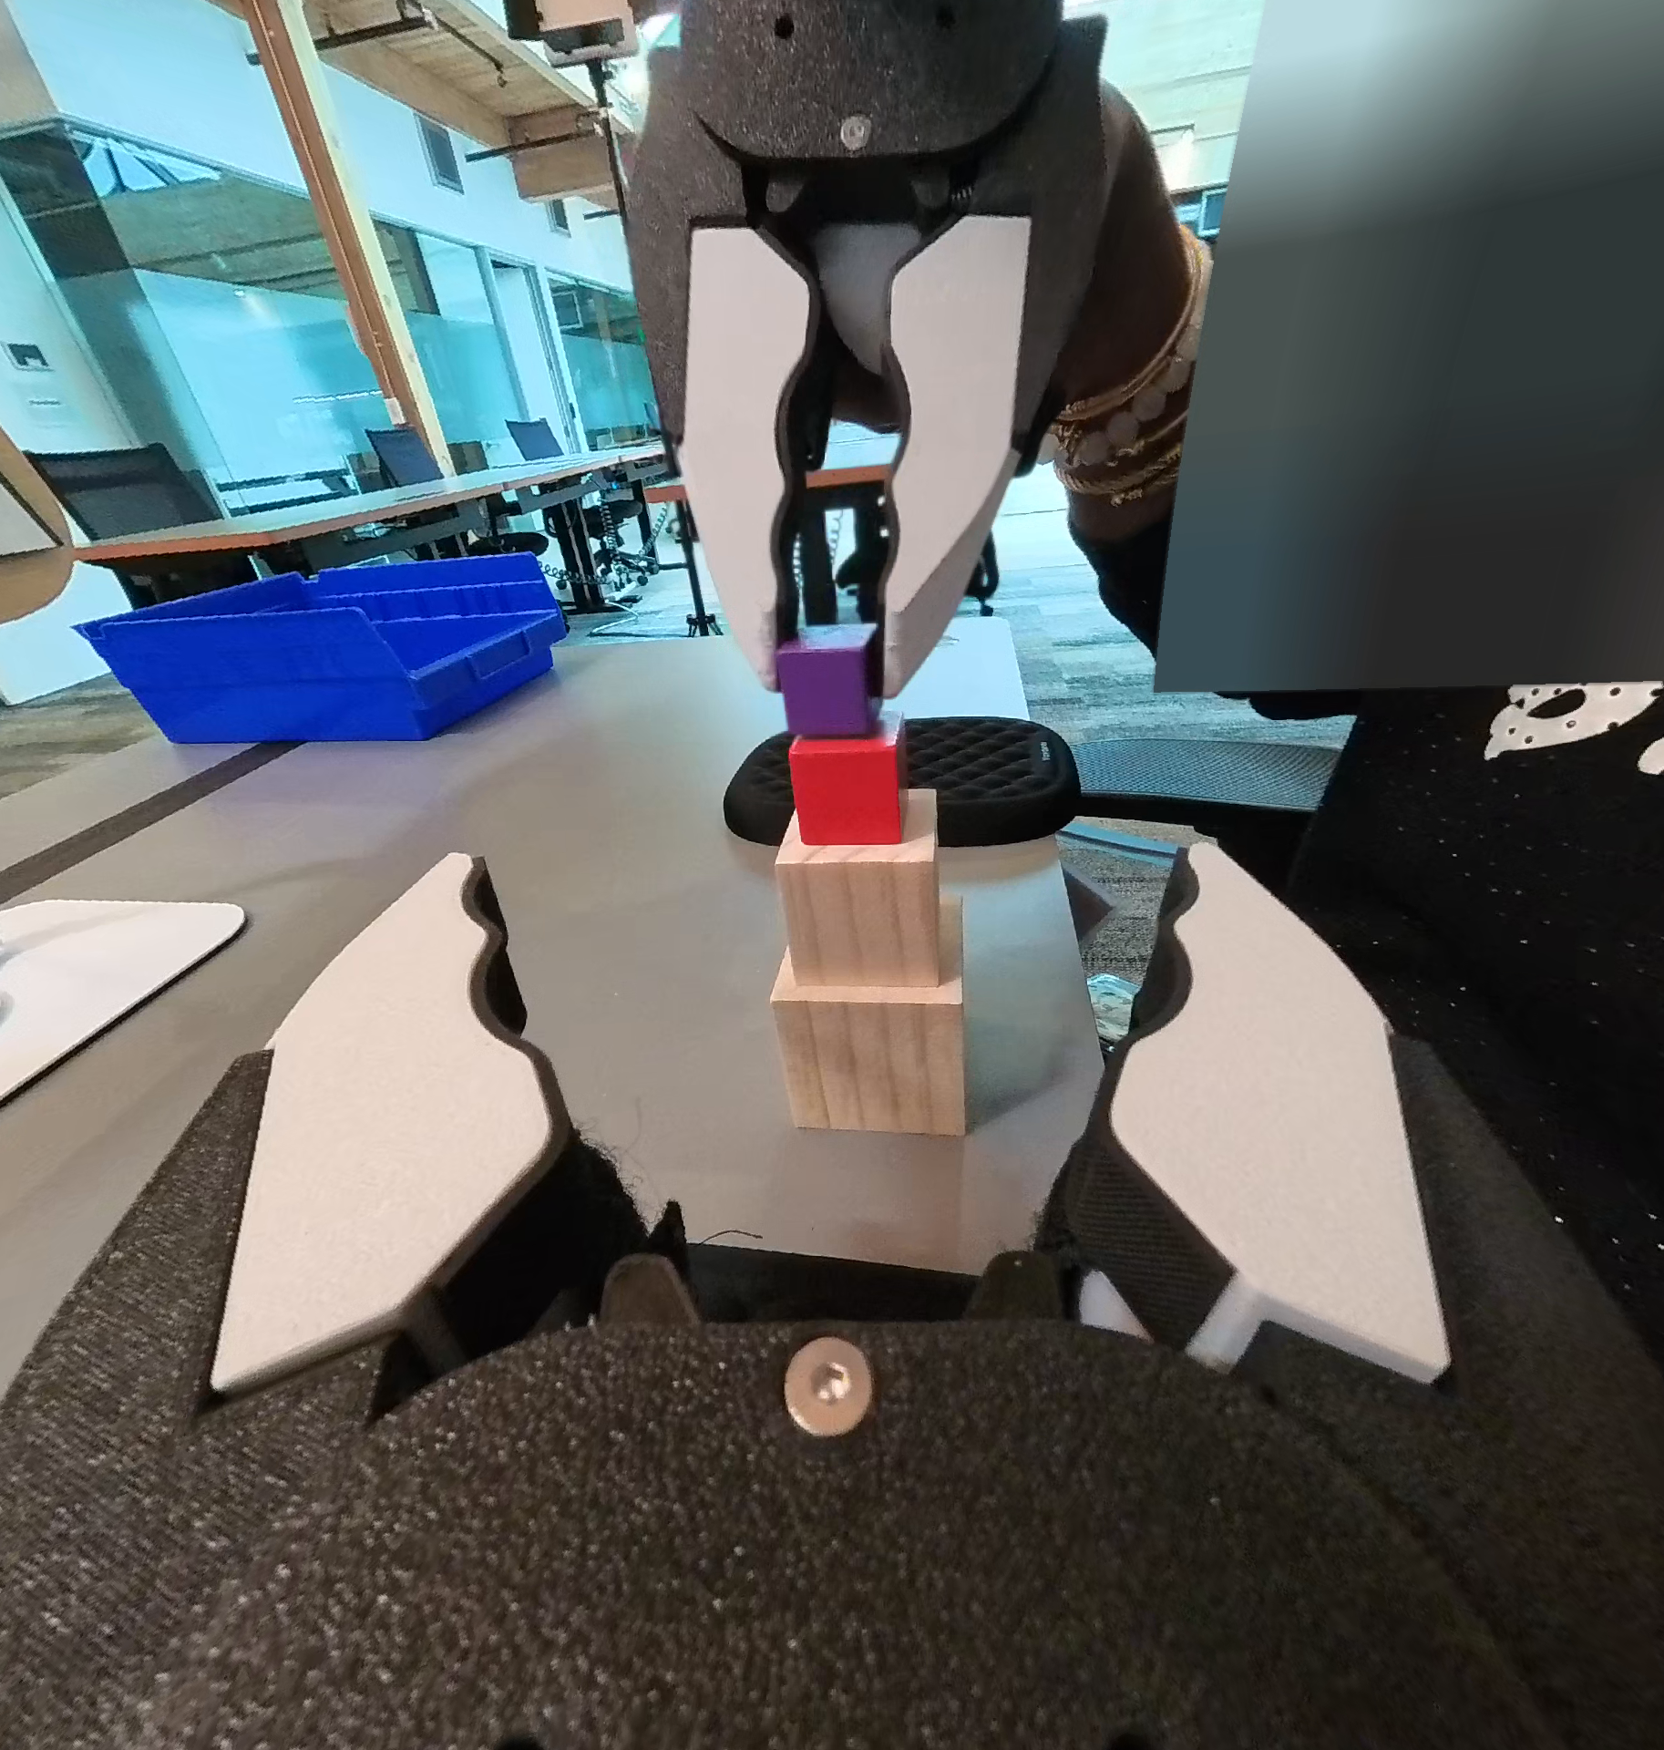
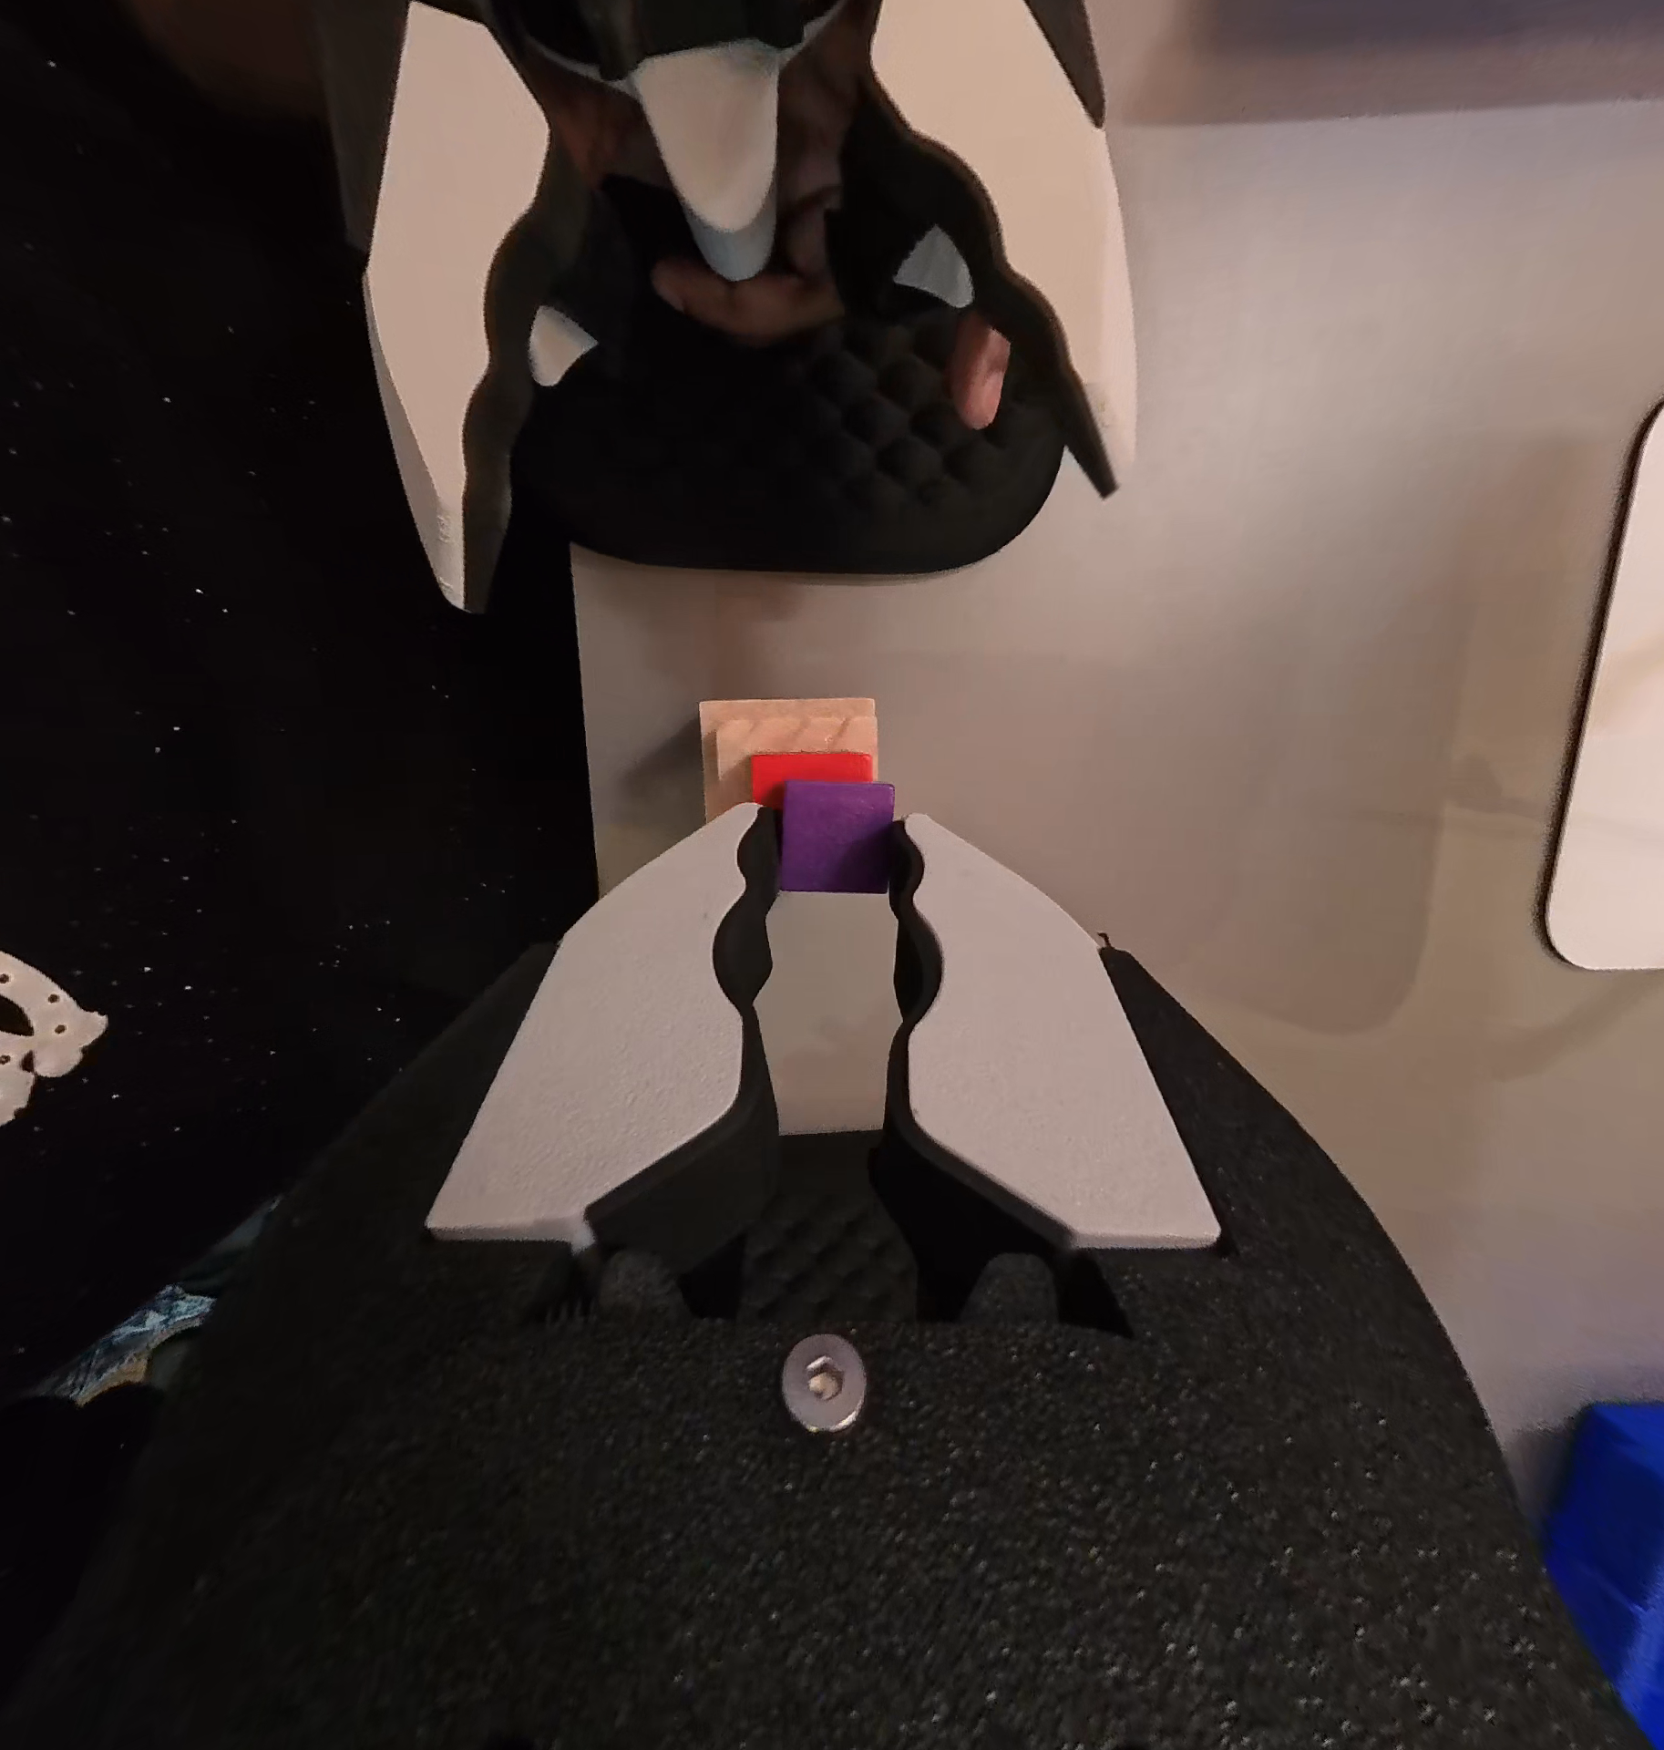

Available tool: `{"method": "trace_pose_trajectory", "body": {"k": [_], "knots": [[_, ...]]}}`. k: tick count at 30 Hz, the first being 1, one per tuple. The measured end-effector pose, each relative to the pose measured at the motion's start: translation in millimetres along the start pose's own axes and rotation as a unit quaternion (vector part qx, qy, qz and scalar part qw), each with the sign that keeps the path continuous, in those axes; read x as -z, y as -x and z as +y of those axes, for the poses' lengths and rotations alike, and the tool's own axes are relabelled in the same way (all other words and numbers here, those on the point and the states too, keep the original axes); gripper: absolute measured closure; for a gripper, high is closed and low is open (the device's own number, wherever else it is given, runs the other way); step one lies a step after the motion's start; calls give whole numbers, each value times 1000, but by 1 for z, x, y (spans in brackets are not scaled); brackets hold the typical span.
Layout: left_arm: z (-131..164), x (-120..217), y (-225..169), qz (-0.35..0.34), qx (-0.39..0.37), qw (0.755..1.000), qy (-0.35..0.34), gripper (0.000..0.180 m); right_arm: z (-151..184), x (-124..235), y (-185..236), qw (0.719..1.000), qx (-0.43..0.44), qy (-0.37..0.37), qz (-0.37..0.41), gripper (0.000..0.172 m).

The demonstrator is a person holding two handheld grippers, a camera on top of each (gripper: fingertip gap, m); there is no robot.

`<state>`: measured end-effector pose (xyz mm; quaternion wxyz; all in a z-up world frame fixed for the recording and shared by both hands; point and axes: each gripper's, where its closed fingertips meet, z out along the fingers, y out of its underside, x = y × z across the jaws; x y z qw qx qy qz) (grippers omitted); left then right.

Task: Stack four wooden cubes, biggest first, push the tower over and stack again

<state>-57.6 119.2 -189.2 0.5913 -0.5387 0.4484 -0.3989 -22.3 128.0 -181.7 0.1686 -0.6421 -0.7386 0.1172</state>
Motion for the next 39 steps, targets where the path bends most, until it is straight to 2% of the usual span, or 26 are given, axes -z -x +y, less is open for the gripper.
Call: {"method": "trace_pose_trajectory", "body": {"k": [11, 15, 19, 21, 23, 26, 29, 33, 35, 39], "knots": [[0, 0, 0, 1, -1, 1000, -1, 53, 0, -3, 4, 1000, 6, 7, -1, 148], [0, 0, 0, 0, -2, 1000, 0, 53, 4, -6, 4, 1000, 13, 21, 4, 126], [0, 0, 0, 0, -2, 1000, 0, 53, -1, -2, 2, 1000, 7, -6, 10, 114], [0, 0, 0, 0, -2, 1000, 0, 53, -3, 3, -1, 999, -4, -39, 20, 94], [0, 0, 0, -1, -2, 1000, 0, 53, -6, 6, -5, 994, -14, -98, 34, 62], [-1, 0, 0, -2, -2, 1000, -1, 53, -2, 12, -13, 977, -46, -201, 62, 26], [0, 0, 0, -1, -2, 1000, 0, 53, 13, 16, -14, 951, -86, -285, 82, 26], [0, 0, 1, -4, -2, 1000, 0, 53, 33, 27, -18, 900, -126, -391, 146, 28], [0, -1, 1, -7, -1, 1000, 2, 53, 49, 28, -24, 878, -144, -412, 196, 28], [2, -2, 3, -15, 0, 1000, 9, 53, 77, 17, -30, 858, -174, -414, 248, 28]]}}
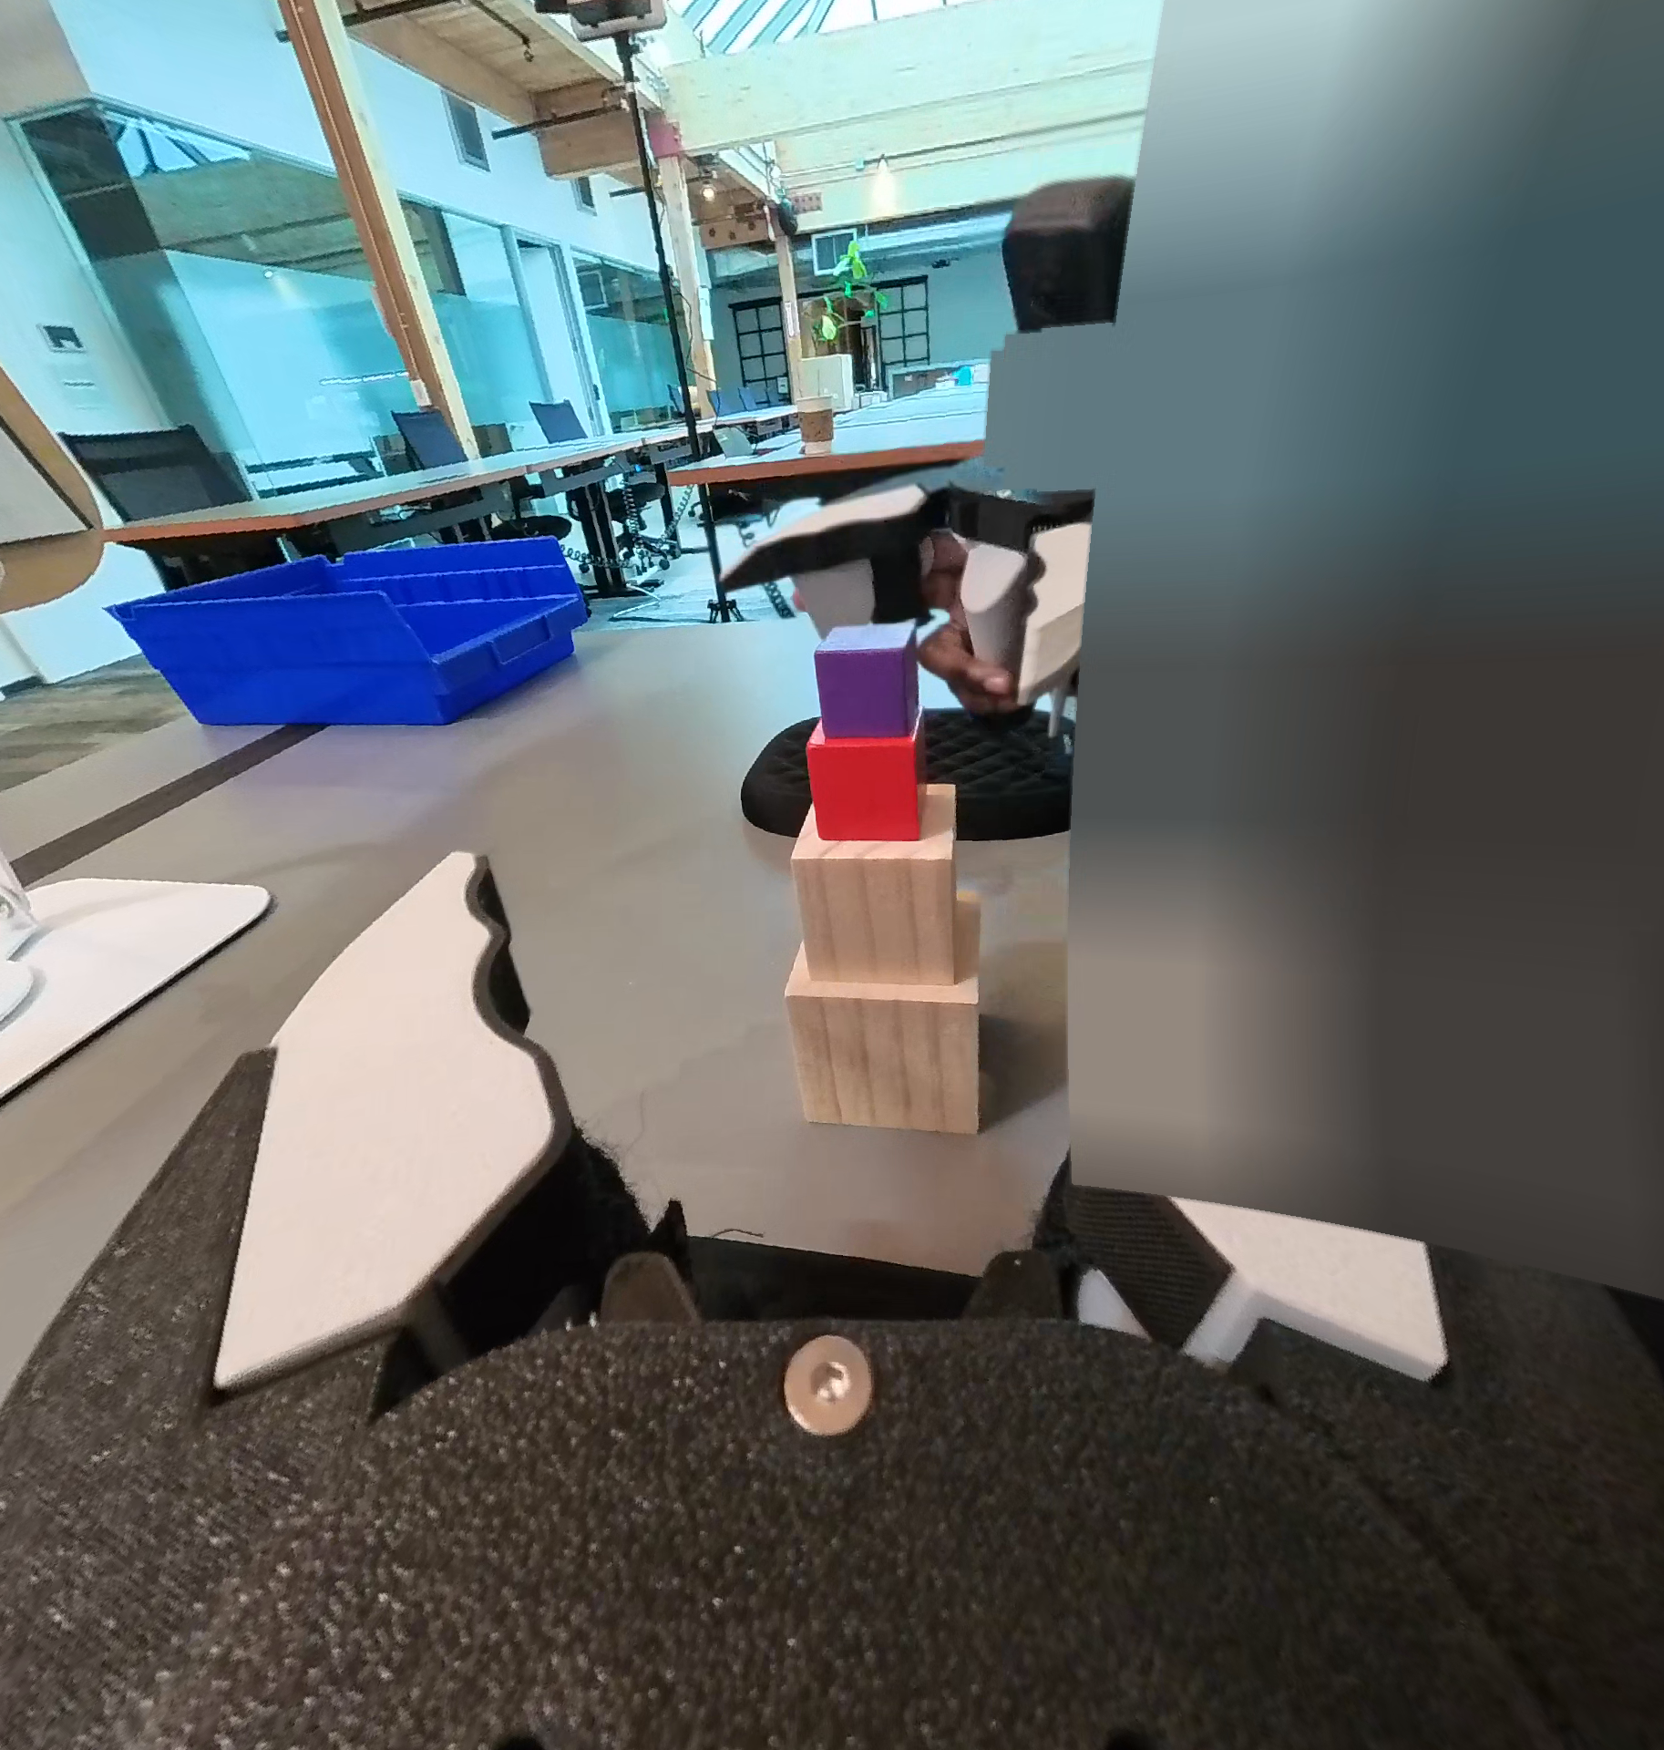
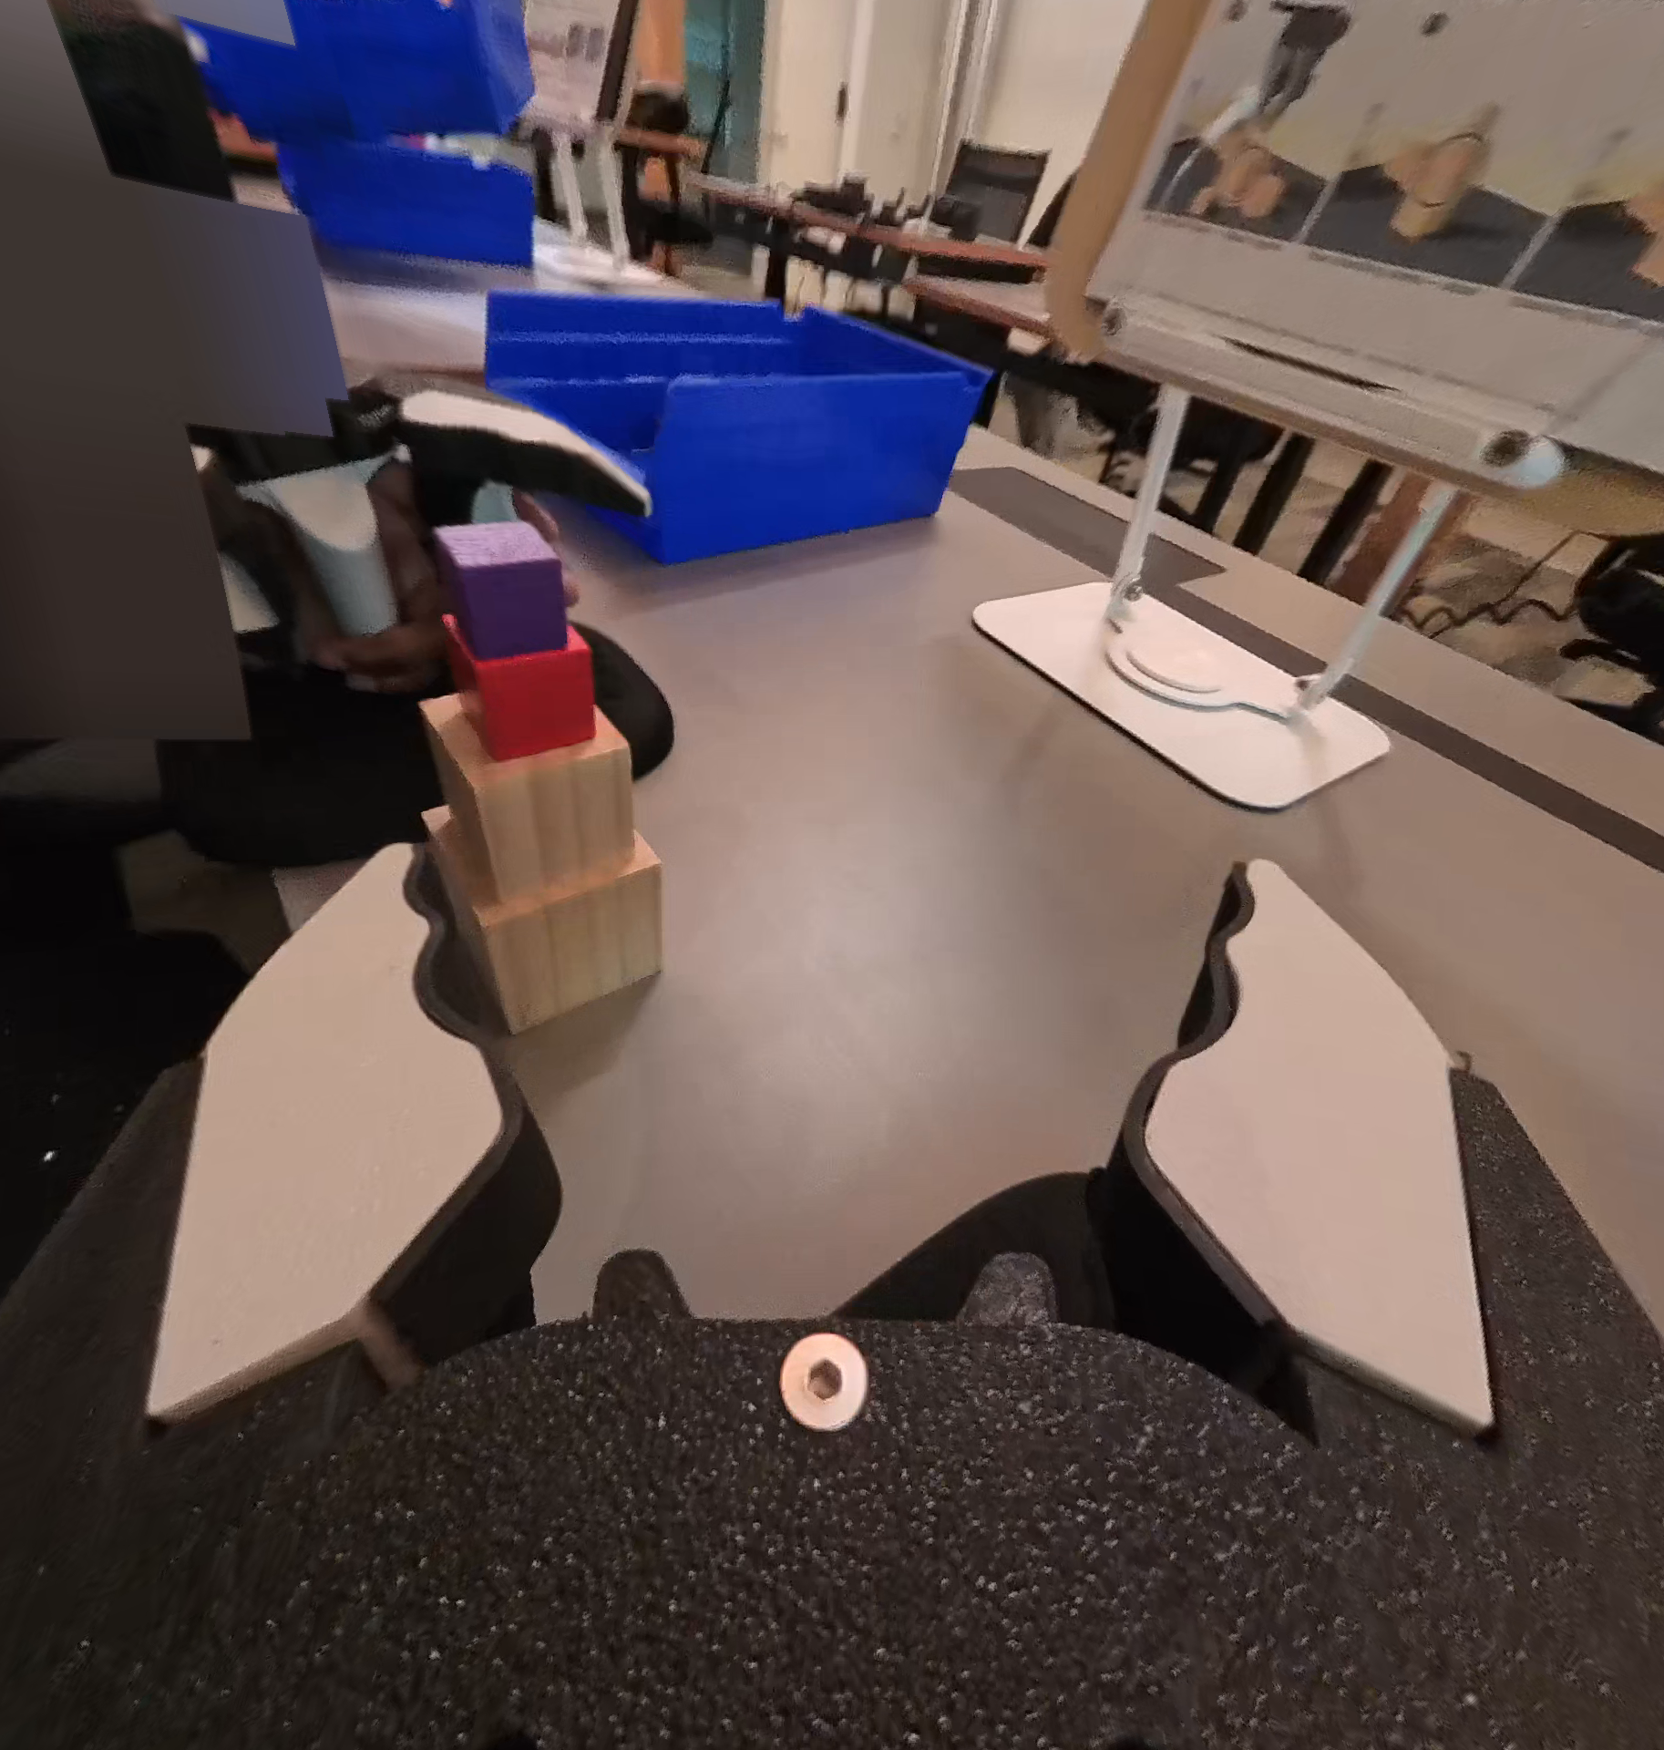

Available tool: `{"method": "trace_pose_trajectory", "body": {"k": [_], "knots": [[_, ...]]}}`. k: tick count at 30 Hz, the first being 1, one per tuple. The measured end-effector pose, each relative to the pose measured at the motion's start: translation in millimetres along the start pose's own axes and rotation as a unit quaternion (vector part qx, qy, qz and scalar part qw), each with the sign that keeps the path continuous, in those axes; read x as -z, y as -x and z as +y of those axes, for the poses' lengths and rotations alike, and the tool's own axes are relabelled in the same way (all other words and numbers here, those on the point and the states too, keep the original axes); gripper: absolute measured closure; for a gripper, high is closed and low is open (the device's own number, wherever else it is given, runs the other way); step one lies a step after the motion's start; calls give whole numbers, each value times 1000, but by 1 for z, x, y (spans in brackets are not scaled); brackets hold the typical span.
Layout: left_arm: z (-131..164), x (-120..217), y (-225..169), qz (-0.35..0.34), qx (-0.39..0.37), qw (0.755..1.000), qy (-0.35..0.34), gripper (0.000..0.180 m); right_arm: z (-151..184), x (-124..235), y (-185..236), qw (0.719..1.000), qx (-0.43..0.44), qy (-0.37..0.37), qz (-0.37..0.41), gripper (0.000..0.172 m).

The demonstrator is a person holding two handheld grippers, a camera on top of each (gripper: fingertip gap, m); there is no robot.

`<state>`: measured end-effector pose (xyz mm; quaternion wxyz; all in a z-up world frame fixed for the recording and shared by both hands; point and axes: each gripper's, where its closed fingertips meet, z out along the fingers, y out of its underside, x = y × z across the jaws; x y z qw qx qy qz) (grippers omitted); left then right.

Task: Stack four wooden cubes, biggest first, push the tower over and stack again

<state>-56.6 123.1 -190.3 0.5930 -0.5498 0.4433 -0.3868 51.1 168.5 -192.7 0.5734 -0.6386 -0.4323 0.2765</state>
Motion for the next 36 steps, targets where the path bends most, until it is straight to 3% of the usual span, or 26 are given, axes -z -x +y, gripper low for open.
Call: {"method": "trace_pose_trajectory", "body": {"k": [4, 9, 12, 15, 16, 17, 24, 36], "knots": [[-2, 1, 6, -18, 8, 1000, -6, 52, 7, 4, -4, 998, -42, -50, -3, 28], [-17, 6, 15, -90, 51, 995, -12, 55, 6, 8, 1, 997, -40, -63, -28, 28], [-21, 8, 8, -134, 66, 989, 11, 89, 6, 8, 0, 996, -53, -66, -33, 28], [-4, 4, -17, -144, 71, 984, 75, 156, 4, 11, -2, 995, -59, -77, -31, 28], [4, 1, -26, -140, 70, 982, 103, 173, 4, 11, -3, 995, -59, -79, -28, 28], [12, -3, -34, -136, 68, 980, 126, 179, 4, 11, -3, 995, -59, -78, -27, 28], [32, -24, -42, -138, 56, 972, 180, 180, 5, 10, 0, 995, -52, -72, -33, 28], [34, -27, -34, -147, 55, 971, 182, 180, 6, 10, 2, 995, -55, -71, -44, 35]]}}
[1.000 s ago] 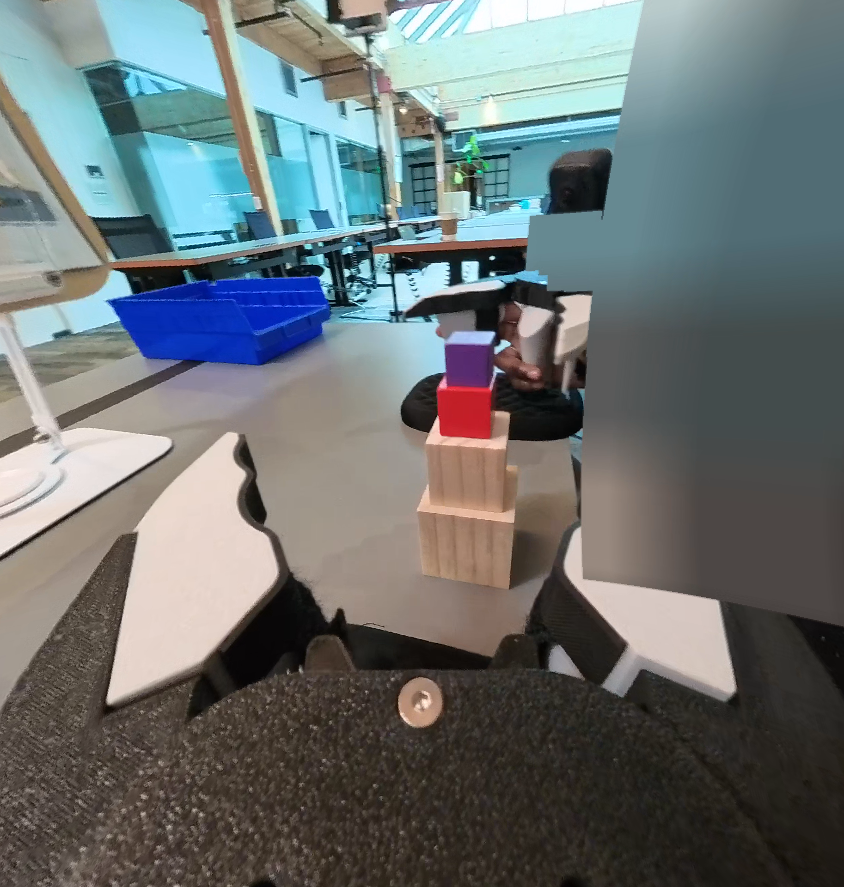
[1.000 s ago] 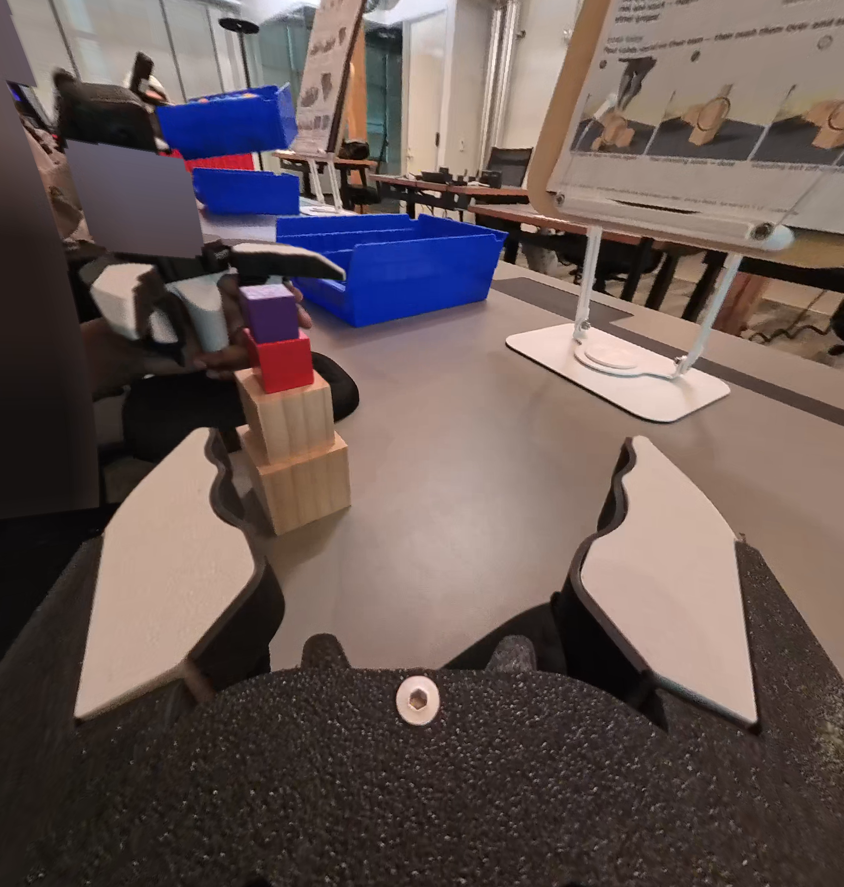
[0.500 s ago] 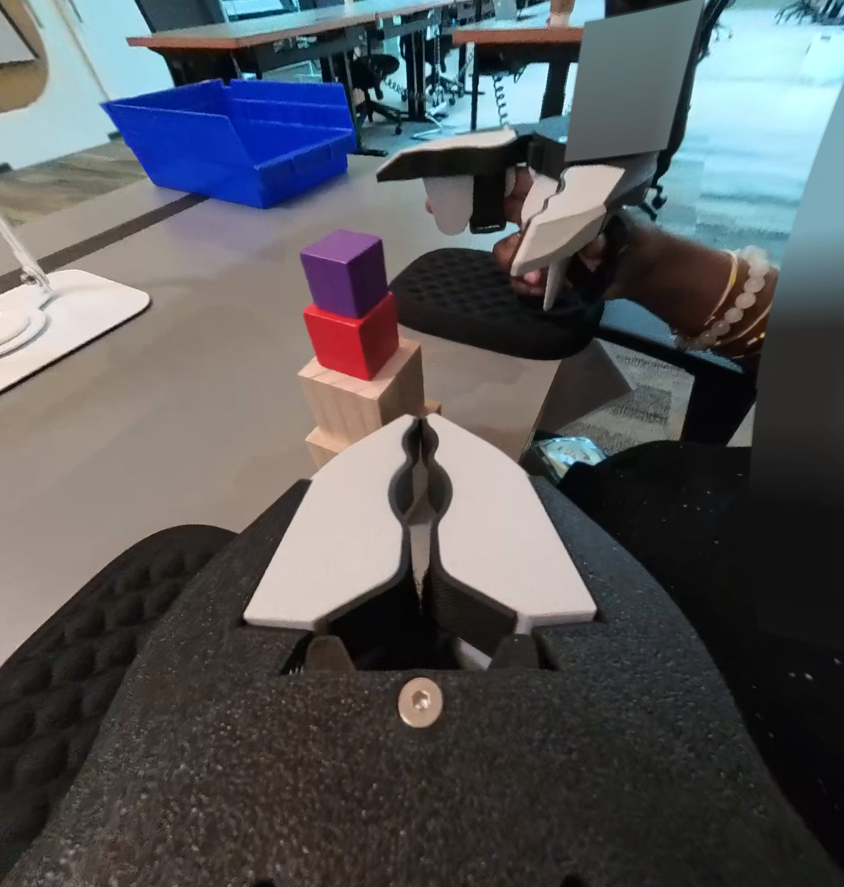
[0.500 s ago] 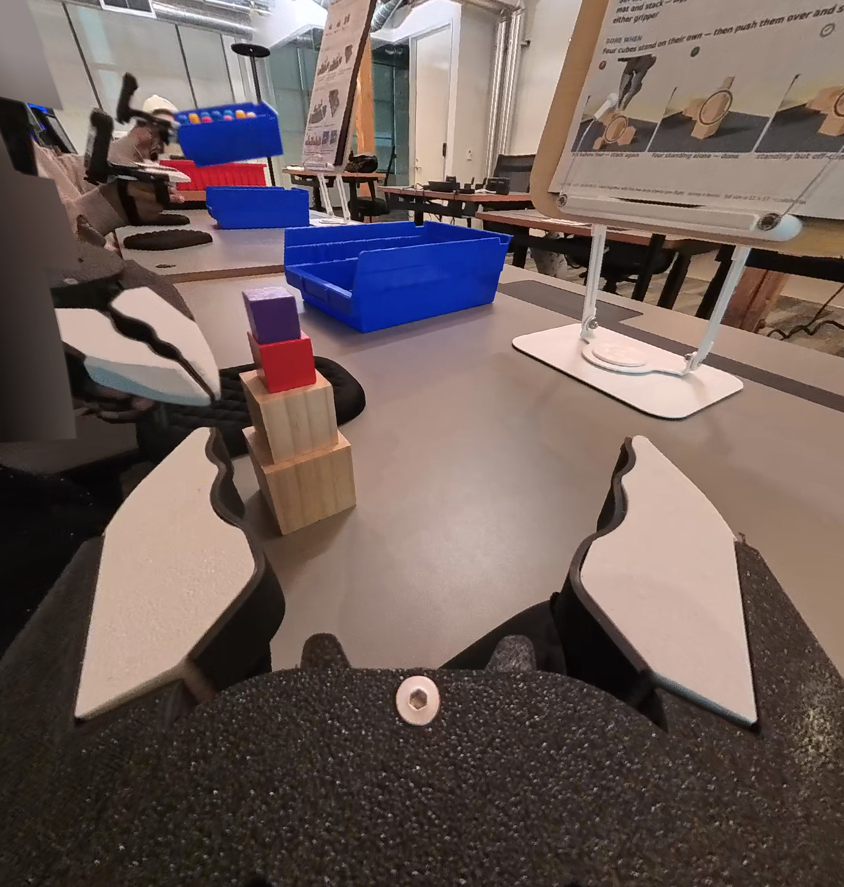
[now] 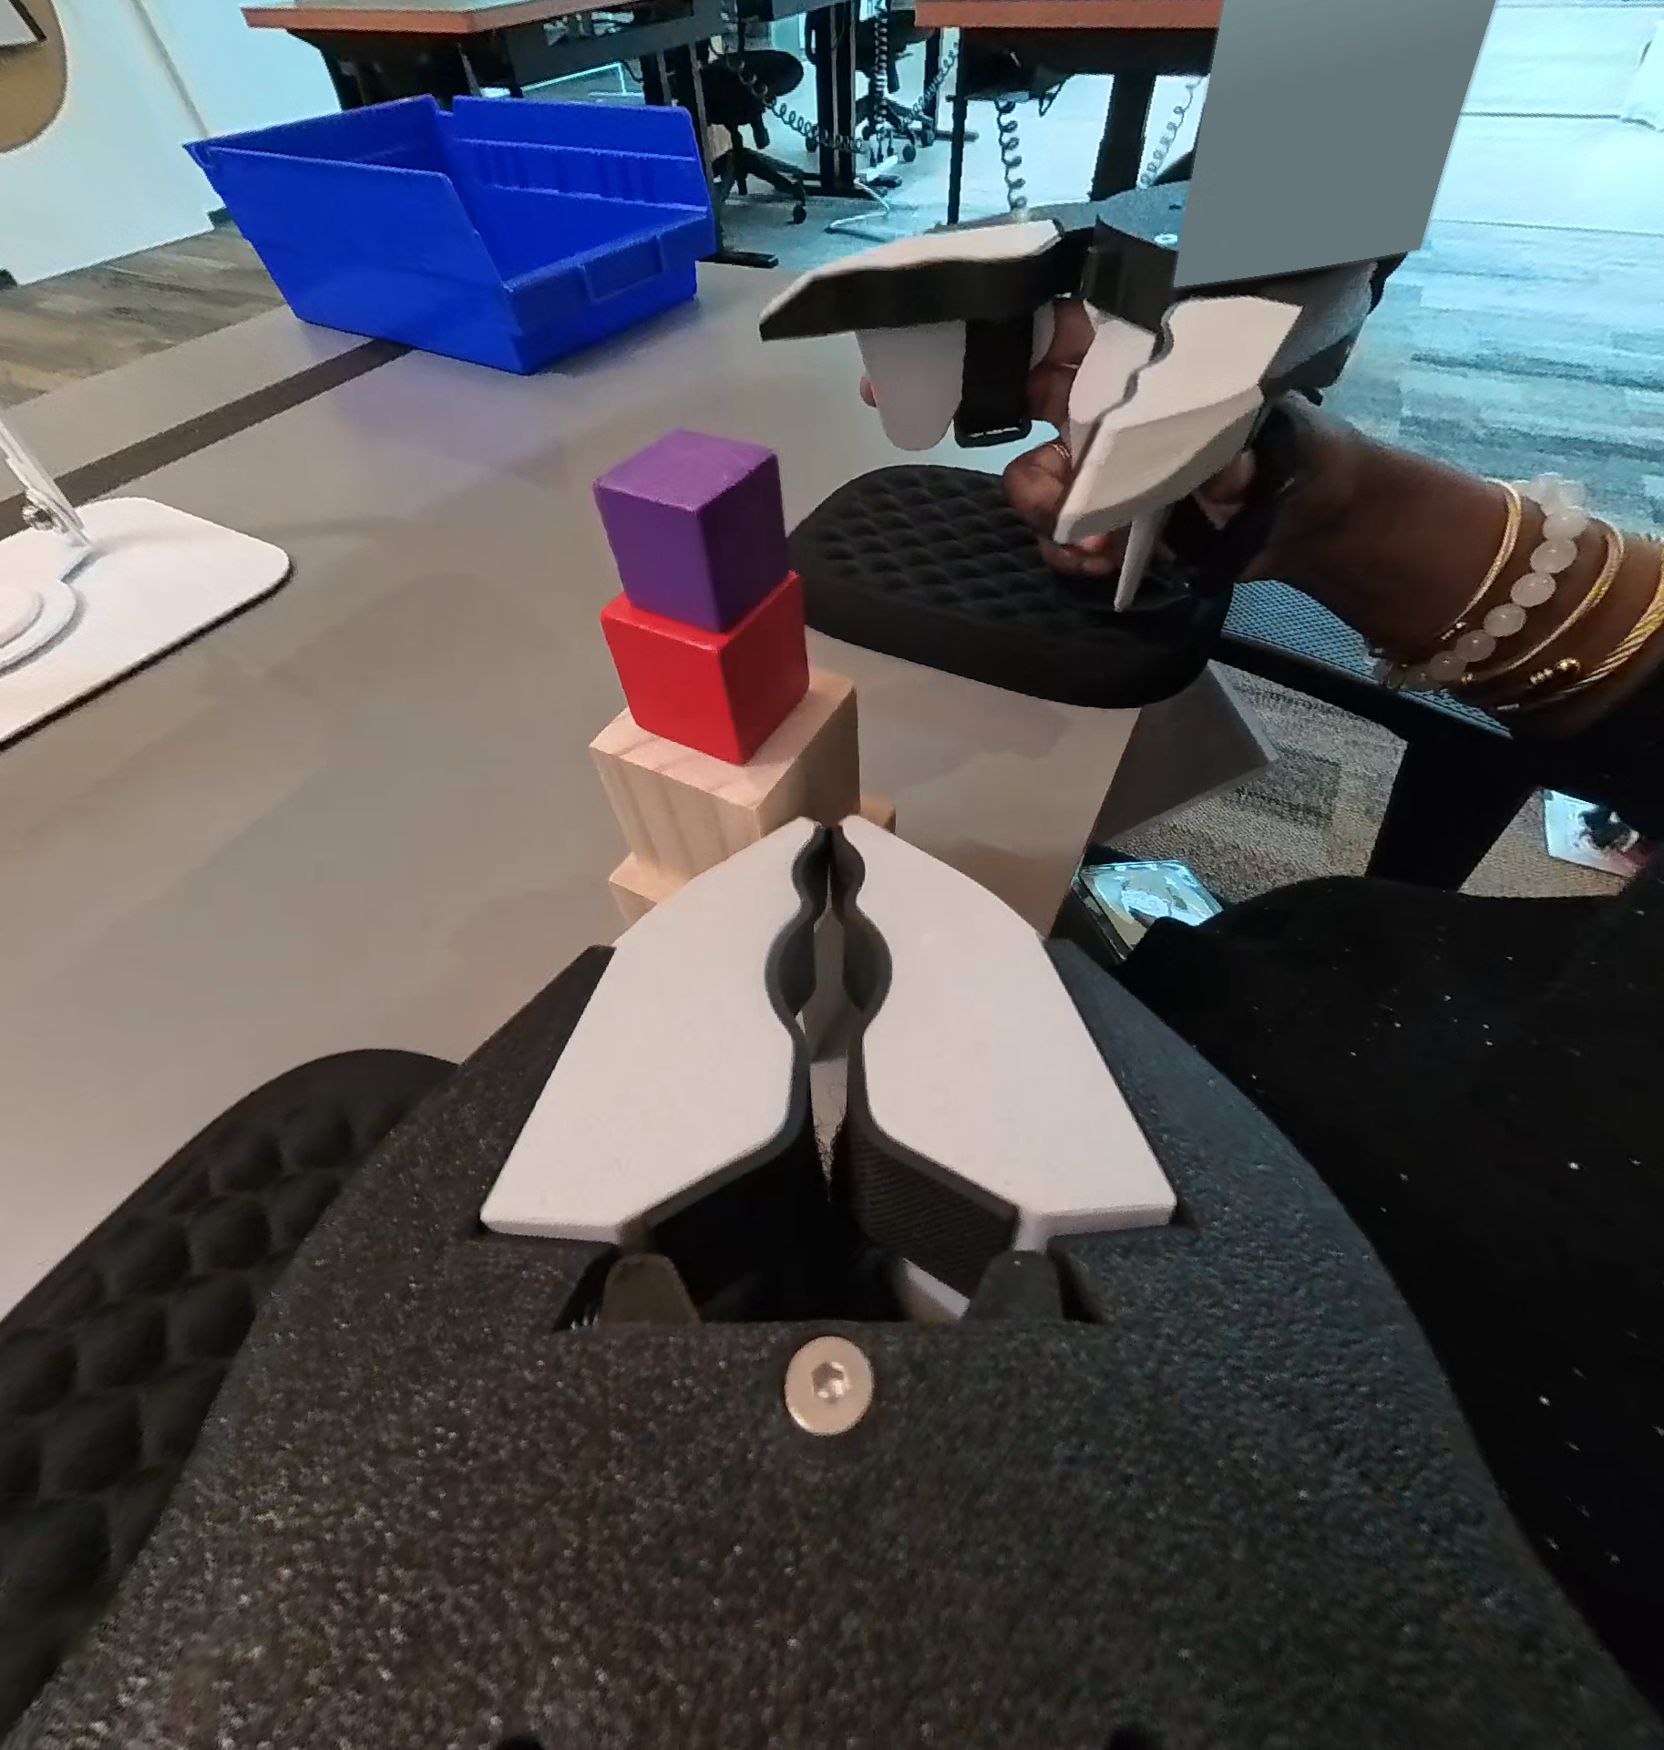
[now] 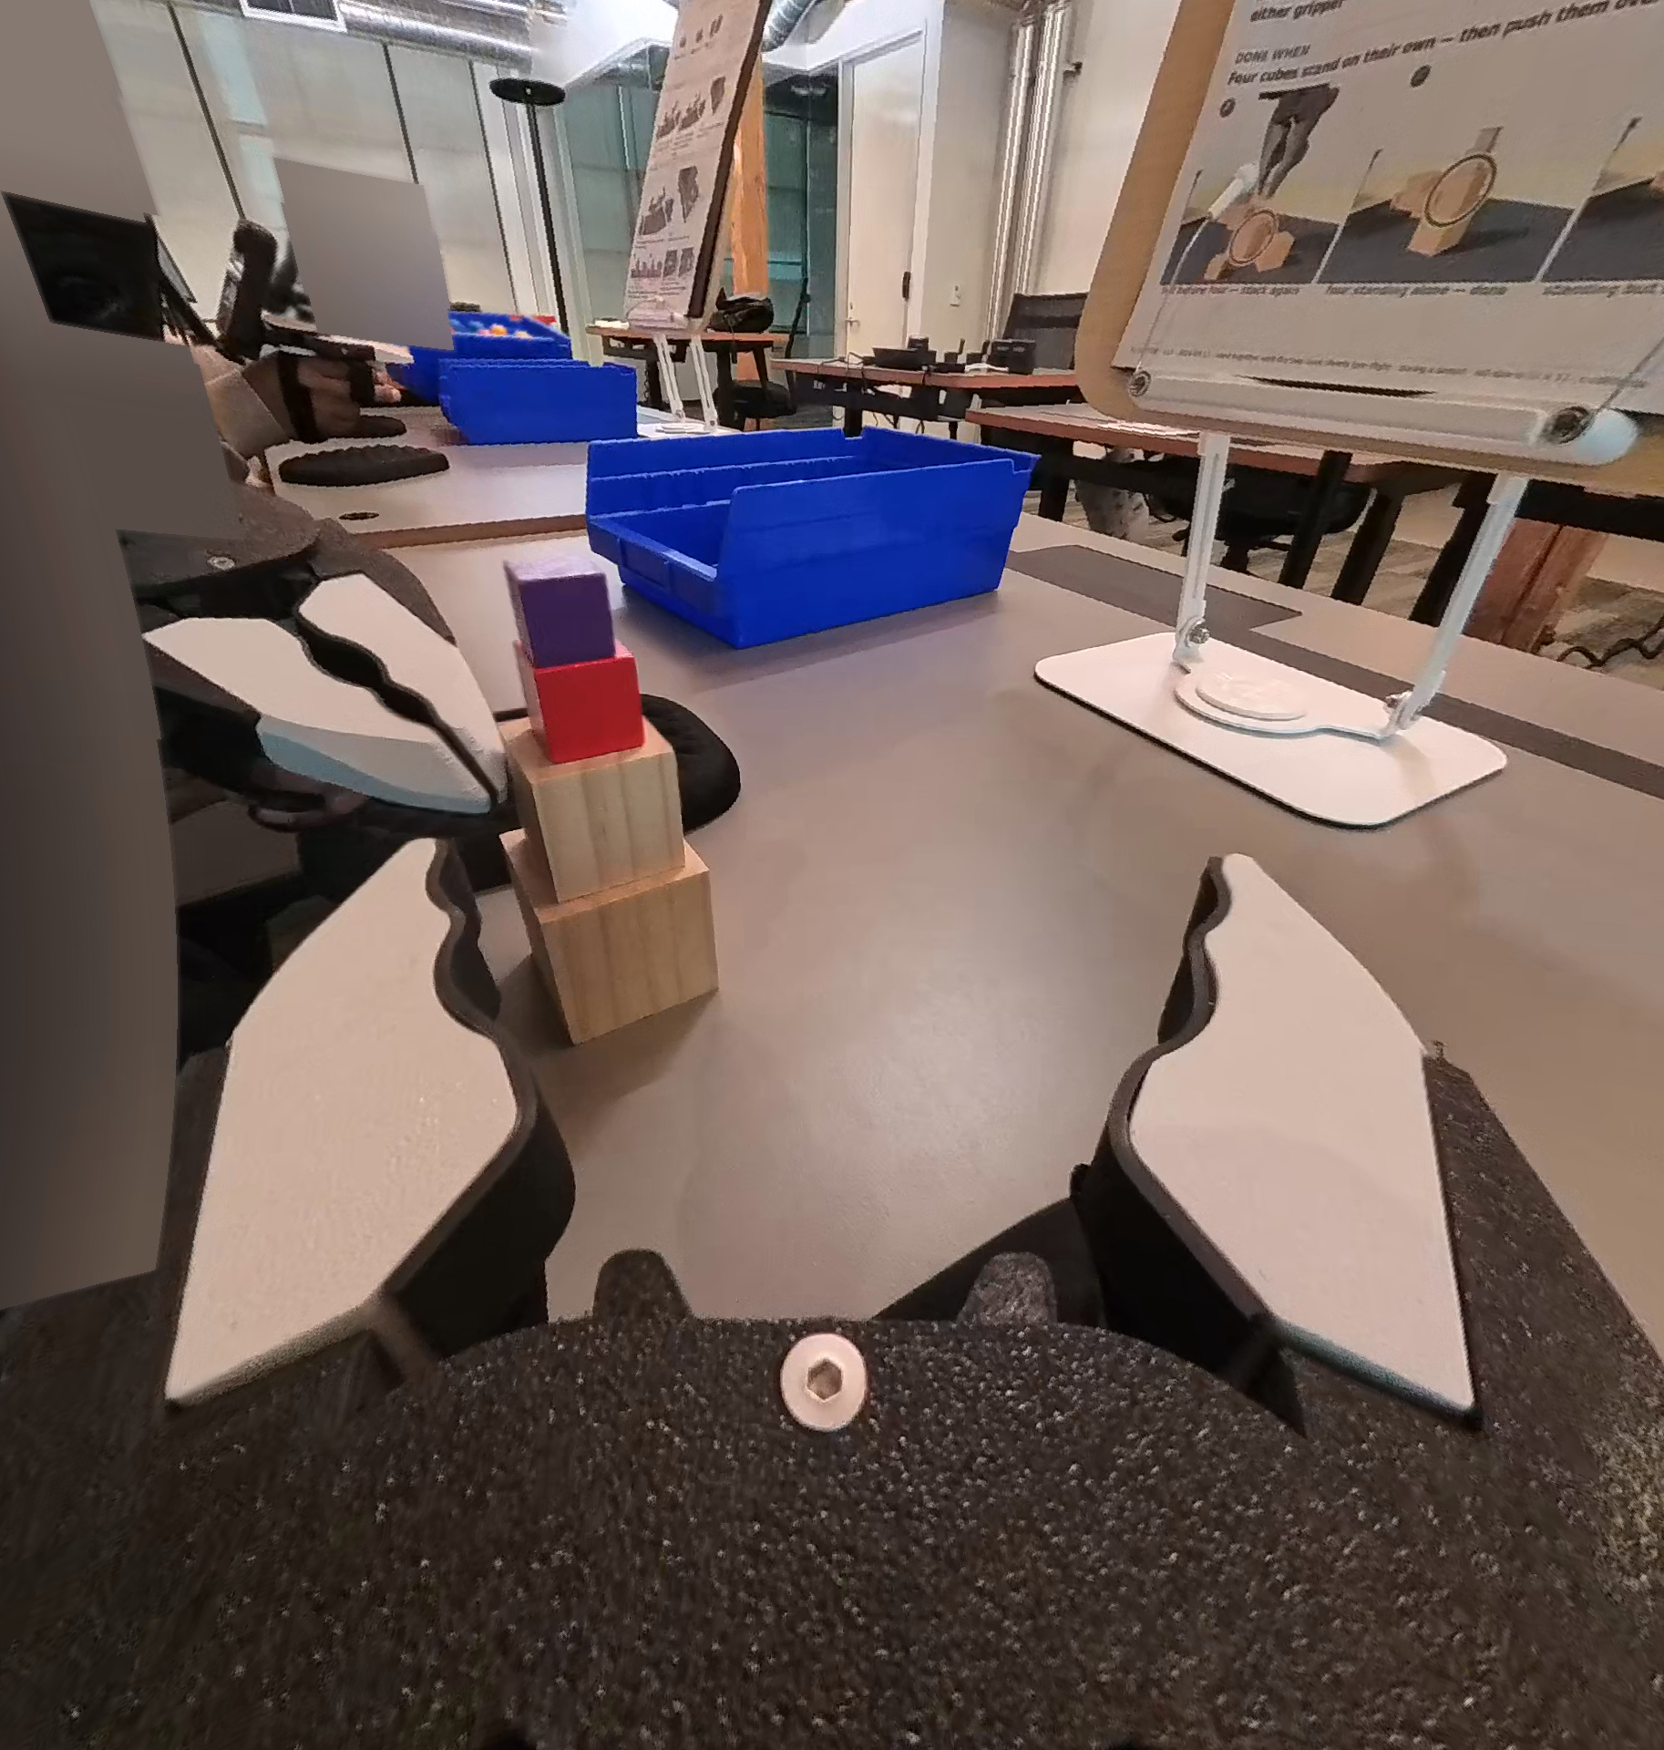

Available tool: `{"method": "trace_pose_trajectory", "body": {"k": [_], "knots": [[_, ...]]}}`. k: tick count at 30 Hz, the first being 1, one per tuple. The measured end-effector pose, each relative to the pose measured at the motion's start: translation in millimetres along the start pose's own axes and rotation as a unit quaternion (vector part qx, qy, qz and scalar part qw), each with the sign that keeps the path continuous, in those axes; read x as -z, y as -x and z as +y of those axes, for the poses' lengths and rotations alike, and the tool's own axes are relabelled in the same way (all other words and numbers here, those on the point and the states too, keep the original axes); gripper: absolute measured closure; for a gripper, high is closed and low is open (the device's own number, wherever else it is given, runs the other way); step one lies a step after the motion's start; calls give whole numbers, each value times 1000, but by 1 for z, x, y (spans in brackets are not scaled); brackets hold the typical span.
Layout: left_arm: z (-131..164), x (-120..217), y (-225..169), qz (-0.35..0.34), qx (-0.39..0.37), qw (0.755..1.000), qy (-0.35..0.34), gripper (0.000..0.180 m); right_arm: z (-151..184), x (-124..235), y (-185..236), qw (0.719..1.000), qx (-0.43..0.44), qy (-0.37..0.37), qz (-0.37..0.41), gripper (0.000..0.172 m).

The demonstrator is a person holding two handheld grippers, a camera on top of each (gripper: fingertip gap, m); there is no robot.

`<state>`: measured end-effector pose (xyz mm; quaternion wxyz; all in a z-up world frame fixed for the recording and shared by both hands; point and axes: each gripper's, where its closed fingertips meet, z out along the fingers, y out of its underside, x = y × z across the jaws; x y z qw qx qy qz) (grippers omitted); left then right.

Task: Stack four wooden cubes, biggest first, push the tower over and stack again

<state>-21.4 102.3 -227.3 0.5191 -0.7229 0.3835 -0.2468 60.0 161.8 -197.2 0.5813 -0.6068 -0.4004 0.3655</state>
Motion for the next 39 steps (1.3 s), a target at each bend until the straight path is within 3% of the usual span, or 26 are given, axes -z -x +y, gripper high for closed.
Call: {"method": "trace_pose_trajectory", "body": {"k": [39], "knots": [[-34, -33, 49, -24, -28, 999, -19, 180, 0, 1, 4, 1000, 7, -1, -14, 40]]}}
